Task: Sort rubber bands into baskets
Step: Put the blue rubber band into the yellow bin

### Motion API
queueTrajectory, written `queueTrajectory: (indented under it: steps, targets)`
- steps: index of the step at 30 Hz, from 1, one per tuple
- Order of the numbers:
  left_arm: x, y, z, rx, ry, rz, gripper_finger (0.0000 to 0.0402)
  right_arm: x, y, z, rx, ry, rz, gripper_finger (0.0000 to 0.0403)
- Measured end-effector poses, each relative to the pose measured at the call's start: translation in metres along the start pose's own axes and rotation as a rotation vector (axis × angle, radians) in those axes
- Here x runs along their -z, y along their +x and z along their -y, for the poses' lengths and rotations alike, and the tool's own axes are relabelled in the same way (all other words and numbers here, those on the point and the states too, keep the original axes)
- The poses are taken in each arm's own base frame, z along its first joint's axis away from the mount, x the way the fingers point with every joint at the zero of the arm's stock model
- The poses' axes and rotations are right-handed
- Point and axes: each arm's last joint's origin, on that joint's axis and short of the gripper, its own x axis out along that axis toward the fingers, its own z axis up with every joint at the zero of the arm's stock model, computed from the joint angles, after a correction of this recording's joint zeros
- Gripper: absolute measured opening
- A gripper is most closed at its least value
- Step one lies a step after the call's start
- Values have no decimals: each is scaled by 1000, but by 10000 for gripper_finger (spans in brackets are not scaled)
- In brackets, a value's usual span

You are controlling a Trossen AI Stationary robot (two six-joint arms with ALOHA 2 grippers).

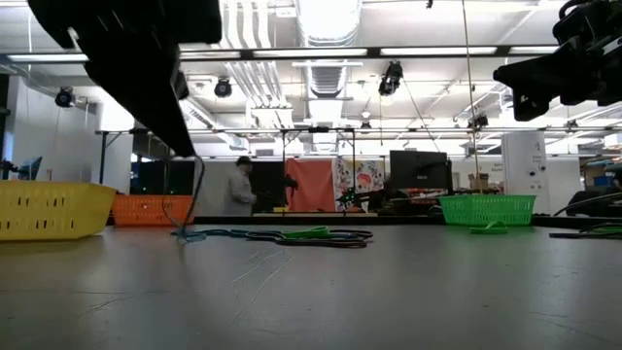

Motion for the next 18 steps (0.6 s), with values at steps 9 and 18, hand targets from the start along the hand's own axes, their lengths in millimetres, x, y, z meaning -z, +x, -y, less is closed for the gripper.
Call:
queueTrajectory:
  steps: [9,18]
  targets:
    - [15,-31,-19,-132,-89,-81,0,0,0,0,0,0,0,9]
    - [13,-69,-39,-121,-135,-11,0,0,0,0,0,0,0,9]
